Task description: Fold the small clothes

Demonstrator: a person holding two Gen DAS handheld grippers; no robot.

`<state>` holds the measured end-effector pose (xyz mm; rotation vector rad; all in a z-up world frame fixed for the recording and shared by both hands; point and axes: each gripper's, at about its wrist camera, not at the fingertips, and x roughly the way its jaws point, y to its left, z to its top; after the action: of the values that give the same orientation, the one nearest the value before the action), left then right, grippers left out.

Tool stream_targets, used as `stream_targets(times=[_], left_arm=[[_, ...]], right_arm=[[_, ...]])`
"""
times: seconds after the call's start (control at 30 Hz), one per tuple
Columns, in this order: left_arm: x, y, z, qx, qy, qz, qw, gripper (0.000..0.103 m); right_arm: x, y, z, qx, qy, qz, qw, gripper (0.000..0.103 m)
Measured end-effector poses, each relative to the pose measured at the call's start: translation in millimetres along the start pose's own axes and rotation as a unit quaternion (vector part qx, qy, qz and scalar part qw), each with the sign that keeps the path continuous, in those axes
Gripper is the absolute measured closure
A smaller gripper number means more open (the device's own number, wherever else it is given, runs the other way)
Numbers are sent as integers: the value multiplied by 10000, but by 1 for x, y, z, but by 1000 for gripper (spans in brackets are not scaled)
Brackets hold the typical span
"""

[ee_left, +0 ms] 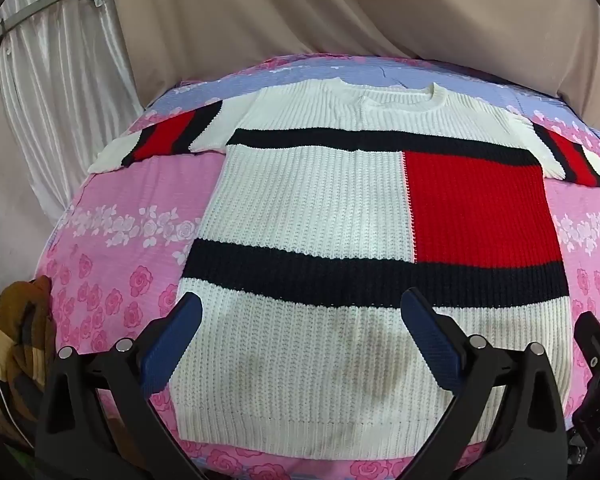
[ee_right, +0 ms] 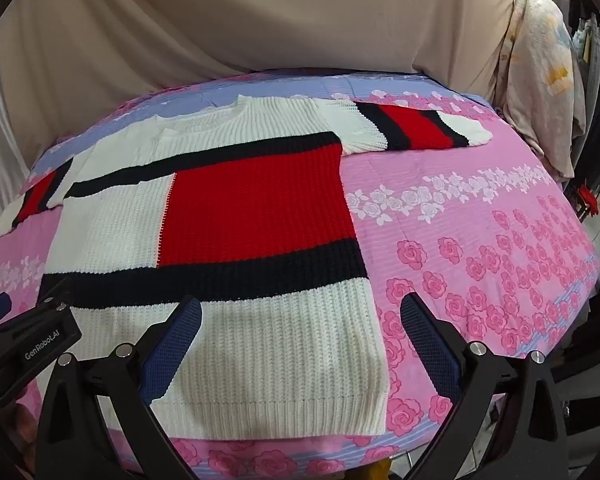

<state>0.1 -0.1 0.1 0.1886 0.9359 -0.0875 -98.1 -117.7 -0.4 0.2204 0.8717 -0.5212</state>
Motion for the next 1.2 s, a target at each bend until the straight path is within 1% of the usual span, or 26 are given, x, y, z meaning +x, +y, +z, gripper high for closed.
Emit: stream_targets(times=[0.07,0.1,0.13,0.23,0.27,0.3,0.4,0.43,1.2], left_arm=[[0,1,1,-4,-1,25,10000,6],[0,1,2,-6,-12,47,10000,6],[-3,-3,-4,54,-165,99,9998,6],[-4,-3,-3,65,-121,35,9999,6],[-3,-8,-2,115,-90,83,9999,6],[-1,-6,0,103,-27,44,9999,6],[0,-3,-2,95,-29,10,9999,6],[1,-3,-2,94,-28,-10,10000,6],[8,-2,-6,152,47,-26,9999,6]], right_arm=[[-3,-1,-1,65,-169,63,9998,5],[-4,-2,-2,59,-176,66,9998,5],[-6,-2,-4,51,-195,57,9998,5],[-7,5,-7,35,-245,27,9997,5],[-8,6,-9,42,-251,6,9997,5],[-6,6,-6,18,-187,-10,9998,5],[-4,7,-8,63,-98,-30,9999,5],[-1,6,-3,26,-26,-10,10000,5],[2,11,-2,-19,38,-17,10000,5]])
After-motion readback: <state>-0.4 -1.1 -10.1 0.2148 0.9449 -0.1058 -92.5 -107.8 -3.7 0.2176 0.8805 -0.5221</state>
